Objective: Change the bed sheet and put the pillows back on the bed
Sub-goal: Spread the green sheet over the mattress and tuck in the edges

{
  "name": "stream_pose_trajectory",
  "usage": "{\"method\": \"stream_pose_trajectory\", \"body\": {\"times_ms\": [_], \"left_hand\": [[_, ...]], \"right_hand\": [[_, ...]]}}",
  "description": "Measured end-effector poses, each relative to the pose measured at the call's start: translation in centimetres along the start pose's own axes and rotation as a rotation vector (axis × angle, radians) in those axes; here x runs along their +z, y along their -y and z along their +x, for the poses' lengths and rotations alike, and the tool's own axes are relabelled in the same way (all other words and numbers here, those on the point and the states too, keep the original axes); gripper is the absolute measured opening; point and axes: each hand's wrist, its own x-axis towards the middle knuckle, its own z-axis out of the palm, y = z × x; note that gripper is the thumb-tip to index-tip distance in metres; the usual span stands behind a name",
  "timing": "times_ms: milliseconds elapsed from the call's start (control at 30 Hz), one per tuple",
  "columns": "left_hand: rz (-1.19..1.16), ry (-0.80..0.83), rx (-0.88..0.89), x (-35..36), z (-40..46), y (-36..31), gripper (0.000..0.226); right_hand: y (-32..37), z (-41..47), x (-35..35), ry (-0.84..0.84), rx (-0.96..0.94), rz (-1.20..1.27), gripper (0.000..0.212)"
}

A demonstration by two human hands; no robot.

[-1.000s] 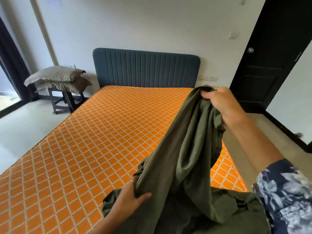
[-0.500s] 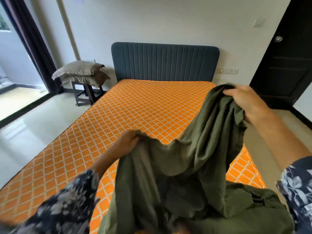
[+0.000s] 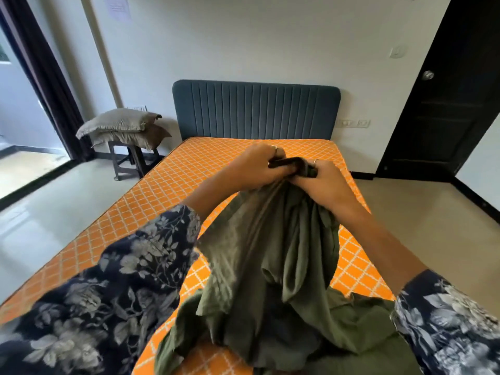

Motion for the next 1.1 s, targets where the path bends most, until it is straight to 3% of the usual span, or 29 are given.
{"method": "stream_pose_trajectory", "body": {"times_ms": [67, 133, 233, 333, 367, 433, 500, 567, 633, 733, 800, 933, 1000, 1100], "left_hand": [[-0.086, -0.108, -0.036, 2.6, -1.8, 1.0, 0.023], [-0.147, -0.093, -0.094, 5.6, -3.8, 2.2, 0.026], [-0.182, 0.04, -0.199, 8.5, -6.8, 4.6, 0.036], [-0.091, 0.298, -0.288, 9.2, -8.3, 7.0, 0.045], [-0.098, 0.316, -0.342, 8.9, -8.3, 7.8, 0.041], [-0.206, 0.131, -0.531, 7.2, -7.1, 8.8, 0.023], [-0.25, -0.185, -0.655, 4.3, -4.9, 9.1, 0.029], [-0.237, -0.389, -0.572, 1.3, -2.5, 7.8, 0.021], [-0.242, -0.429, -0.439, -0.4, -0.3, 4.7, 0.023], [-0.228, -0.235, -0.182, 0.0, 2.2, -1.1, 0.021], [-0.281, -0.097, -0.111, 1.4, 3.3, -3.8, 0.021], [-0.56, -0.021, -0.251, 3.1, 3.3, -5.4, 0.021], [-0.57, 0.047, -0.282, 3.5, 2.8, -5.6, 0.02], [-0.548, 0.142, -0.257, 4.3, 1.8, -5.8, 0.026]], "right_hand": [[0.4, 0.2, -0.8, -0.06, 0.067, 0.004, 0.017], [0.7, 0.6, -1.7, -0.078, 0.094, 0.031, 0.021], [0.9, 0.7, -2.9, -0.082, 0.083, 0.059, 0.017], [0.6, 0.5, -4.4, -0.111, 0.094, 0.133, 0.025], [0.3, 0.4, -5.0, -0.119, 0.104, 0.163, 0.027], [-0.4, 0.2, -6.2, -0.146, 0.153, 0.214, 0.022], [-1.4, 0.2, -7.0, -0.184, 0.224, 0.276, 0.011], [-1.6, 0.4, -7.4, -0.218, 0.287, 0.367, 0.004], [-1.0, 0.6, -7.1, -0.215, 0.293, 0.479, 0.011], [0.5, 0.5, -5.6, -0.117, 0.204, 0.525, 0.011], [1.3, 0.0, -4.6, -0.035, 0.171, 0.481, 0.009], [0.7, -1.3, -4.4, 0.089, 0.178, 0.629, 0.023], [-0.1, -2.0, -4.2, 0.196, 0.114, 0.651, 0.04], [-1.3, -2.5, -3.5, 0.173, 0.138, 0.516, 0.034]]}}
